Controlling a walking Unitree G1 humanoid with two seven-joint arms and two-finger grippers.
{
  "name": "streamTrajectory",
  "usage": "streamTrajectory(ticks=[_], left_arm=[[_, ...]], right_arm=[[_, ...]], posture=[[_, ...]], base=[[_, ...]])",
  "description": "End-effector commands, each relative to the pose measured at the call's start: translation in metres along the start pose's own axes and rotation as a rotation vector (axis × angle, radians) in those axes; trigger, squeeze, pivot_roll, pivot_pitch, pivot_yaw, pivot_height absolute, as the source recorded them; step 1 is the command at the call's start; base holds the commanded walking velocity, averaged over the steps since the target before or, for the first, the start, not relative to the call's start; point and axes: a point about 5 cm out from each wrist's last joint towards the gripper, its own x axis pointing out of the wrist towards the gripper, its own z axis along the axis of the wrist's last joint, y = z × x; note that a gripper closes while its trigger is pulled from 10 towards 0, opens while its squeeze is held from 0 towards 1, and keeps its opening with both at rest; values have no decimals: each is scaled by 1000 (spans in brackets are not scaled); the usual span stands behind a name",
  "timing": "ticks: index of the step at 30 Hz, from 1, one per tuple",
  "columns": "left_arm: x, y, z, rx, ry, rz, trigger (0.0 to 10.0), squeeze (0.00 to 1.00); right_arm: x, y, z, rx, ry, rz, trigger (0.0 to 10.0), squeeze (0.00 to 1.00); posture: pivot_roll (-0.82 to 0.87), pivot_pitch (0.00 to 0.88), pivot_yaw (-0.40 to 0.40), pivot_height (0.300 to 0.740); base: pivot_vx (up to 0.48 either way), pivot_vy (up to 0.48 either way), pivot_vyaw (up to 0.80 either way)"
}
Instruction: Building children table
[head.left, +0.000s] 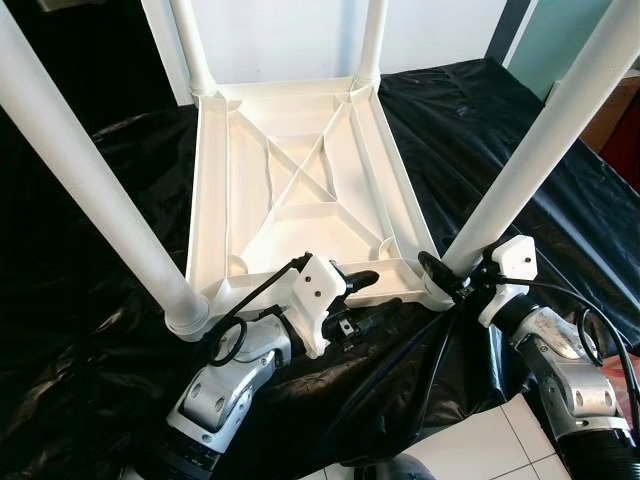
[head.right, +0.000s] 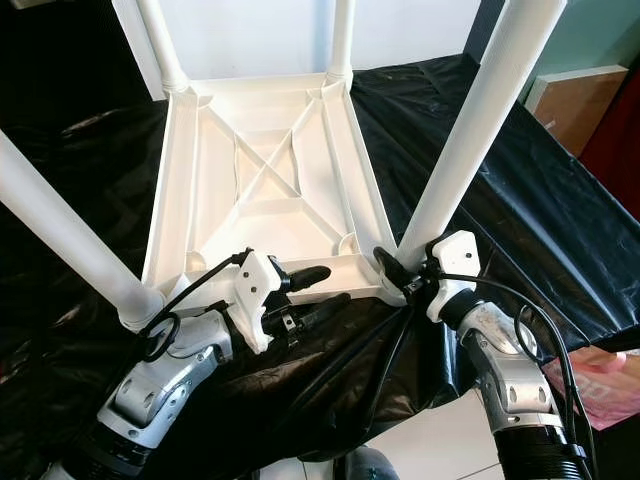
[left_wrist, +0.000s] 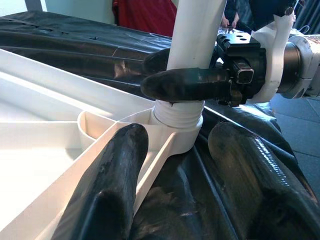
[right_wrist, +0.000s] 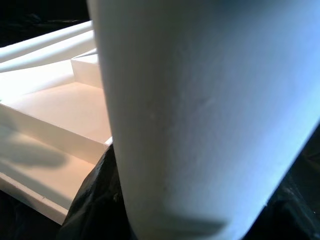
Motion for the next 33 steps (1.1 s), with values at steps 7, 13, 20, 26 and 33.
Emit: streamTrajectory(ticks=[7,13,20,26,33], left_arm=[[0,-6,-2,-9,10,-66,10000,0],[1,-6,-2,-13,12,-67,10000,0],[1,-6,-2,-16,10,-65,10000,0],[1,-8,-2,-23,9,-63,10000,0],[-1,-10,-3,-29,10,-59,10000,0]], right_arm=[[-10,3,-11,69,28,-112,10000,0],[-6,17,-10,117,-20,-301,10000,0],[-5,30,-13,164,-11,-546,10000,0],[-7,37,-16,150,23,-695,10000,0],[-8,40,-15,148,32,-806,10000,0]], posture=[[-9,142,-29,740],[-17,148,-26,740],[-16,155,-31,740],[-14,162,-37,740],[-16,166,-42,740]], base=[[0,0,0],[0,0,0],[0,0,0],[0,0,0],[0,0,0]])
